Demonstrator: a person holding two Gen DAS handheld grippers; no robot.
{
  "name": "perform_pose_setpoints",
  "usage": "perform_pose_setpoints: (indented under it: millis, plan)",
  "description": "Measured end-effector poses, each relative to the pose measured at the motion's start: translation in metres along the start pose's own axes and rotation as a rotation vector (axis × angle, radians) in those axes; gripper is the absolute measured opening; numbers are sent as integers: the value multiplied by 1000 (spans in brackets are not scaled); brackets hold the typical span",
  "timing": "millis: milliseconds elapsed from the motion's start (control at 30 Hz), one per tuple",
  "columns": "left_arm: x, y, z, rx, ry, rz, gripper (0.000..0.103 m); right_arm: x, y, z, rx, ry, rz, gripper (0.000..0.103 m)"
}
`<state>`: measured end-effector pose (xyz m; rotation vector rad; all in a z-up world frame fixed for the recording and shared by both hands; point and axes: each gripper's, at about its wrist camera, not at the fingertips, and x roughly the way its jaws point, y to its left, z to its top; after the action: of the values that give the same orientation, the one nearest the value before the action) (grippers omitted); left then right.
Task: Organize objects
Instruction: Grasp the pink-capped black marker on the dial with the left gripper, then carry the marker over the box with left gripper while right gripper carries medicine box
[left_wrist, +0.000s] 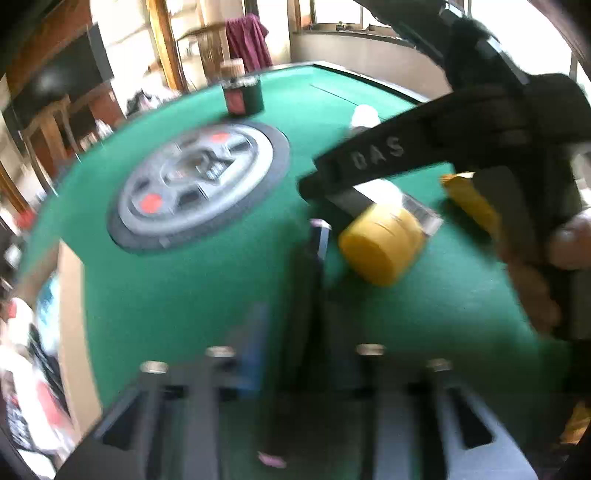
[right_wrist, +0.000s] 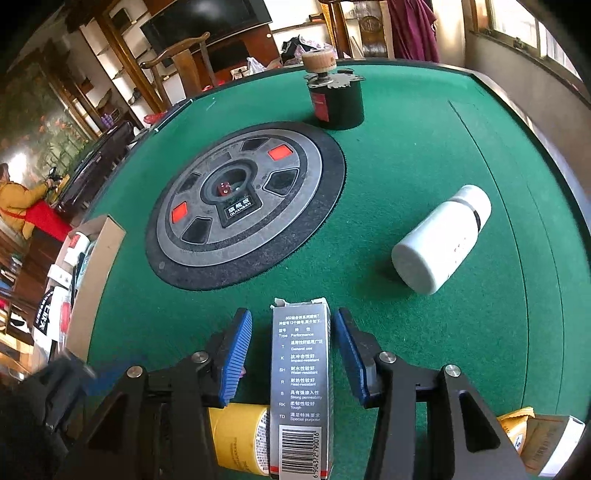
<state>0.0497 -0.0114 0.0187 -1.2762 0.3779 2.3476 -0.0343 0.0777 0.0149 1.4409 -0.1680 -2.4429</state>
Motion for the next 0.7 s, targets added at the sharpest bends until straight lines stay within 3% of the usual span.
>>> perform_pose_setpoints:
  millis: [167,333,400,467,700]
  plan:
    - [-18,12,-21,-72,23,-85,14,-1,-1,1,13,14,-22,53]
    - [-52,35,-41,-208,-67,-147,14,5,27,-8,-147,28,-196,52]
    - [-68,42,-47,-238,-110,-148,14,6,39,-13,-207,10,-233,29]
    - [-83,51,-53,-271,-149,-146,14,5,42,-14,-215,3,-252,29]
    - [-118,101,-85,-402,-217,-96,14,-53,32,-4,-95,-139,-92,29]
